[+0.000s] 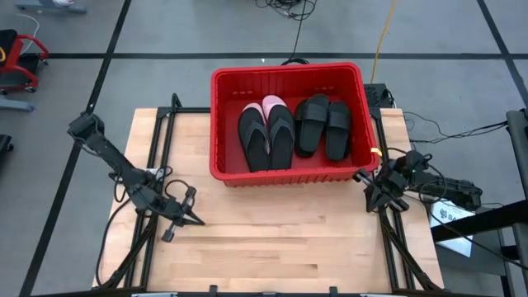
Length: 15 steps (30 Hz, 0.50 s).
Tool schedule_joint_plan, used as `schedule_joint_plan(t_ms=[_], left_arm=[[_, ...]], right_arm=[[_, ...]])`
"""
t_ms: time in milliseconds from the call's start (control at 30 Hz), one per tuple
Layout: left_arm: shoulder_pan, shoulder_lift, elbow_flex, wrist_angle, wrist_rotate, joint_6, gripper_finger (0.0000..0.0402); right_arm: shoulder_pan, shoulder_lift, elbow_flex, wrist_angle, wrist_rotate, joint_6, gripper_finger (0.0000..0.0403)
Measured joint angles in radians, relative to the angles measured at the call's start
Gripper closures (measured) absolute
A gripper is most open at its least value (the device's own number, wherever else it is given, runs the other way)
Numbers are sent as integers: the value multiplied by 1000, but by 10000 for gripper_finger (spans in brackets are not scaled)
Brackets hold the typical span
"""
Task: Pick and place slides into bin
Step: Return to Home Position
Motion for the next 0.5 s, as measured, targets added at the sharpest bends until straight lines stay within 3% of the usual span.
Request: schedule_joint_plan(t_ms=[133,500], left_arm=[[-25,0,-93,210,-3,34,401],[-87,1,-99,176,-17,54,401]], right_arm=[[23,0,0,0,0,-3,403],[39,1,-2,-56,-1,-4,403]])
